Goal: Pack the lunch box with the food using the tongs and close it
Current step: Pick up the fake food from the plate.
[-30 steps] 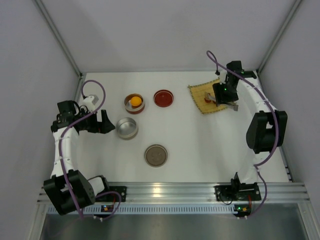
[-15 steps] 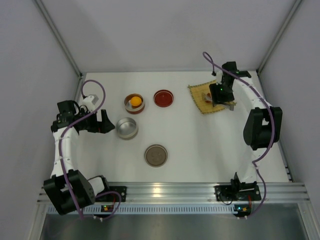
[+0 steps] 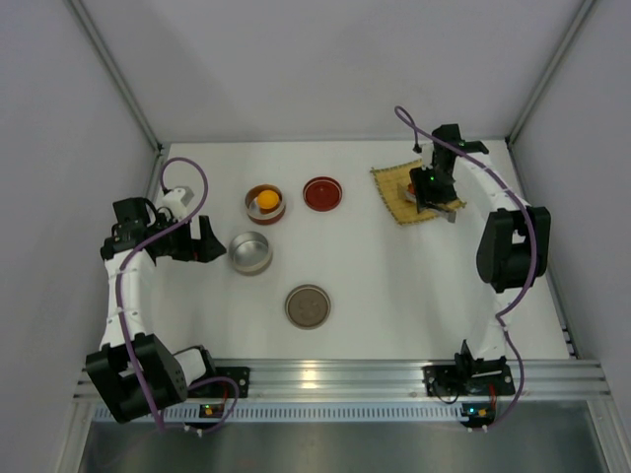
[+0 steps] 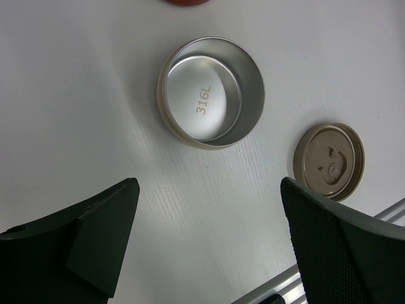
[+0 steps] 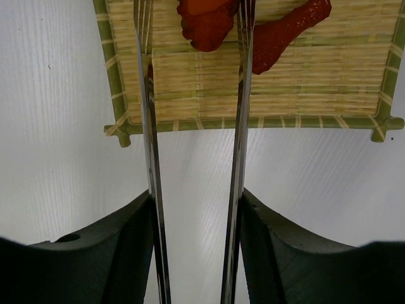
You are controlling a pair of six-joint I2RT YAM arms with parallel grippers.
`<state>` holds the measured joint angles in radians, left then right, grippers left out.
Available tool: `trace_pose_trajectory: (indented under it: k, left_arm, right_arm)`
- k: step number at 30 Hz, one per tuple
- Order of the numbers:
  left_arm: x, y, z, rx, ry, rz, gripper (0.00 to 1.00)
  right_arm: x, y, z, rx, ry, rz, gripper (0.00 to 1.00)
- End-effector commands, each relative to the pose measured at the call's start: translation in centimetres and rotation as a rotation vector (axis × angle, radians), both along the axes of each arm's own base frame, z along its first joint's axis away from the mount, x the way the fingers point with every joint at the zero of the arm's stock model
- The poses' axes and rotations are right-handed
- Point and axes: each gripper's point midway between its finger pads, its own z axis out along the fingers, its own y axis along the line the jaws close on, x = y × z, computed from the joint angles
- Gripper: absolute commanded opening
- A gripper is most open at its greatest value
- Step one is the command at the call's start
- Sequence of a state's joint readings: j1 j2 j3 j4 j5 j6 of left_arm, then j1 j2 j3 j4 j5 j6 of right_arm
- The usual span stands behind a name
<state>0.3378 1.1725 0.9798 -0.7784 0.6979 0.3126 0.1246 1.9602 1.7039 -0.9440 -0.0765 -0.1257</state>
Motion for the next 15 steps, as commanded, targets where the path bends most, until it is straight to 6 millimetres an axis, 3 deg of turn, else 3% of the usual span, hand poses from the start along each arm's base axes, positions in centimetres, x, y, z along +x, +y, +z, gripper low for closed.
trace_pose_trajectory:
  k: [1, 13, 15]
  left_arm:
    - [0.98, 0.29, 1.08, 0.014, -0.058, -0.004, 0.98]
    - [0.97, 0.40, 1.02, 0.021, -0.061, 0.001, 0.98]
    - [0.99, 0.43, 1.02, 0.022, -0.061, 0.003, 0.98]
  right_arm:
    - [1.89, 0.94, 1.13, 0.018, -0.079, 0.000, 0.49]
    - [1.50, 0.08, 1.66, -0.028, -0.089, 0.012, 0.36]
    - [1.26, -0.03, 1.39, -0.034, -0.079, 0.016, 0.39]
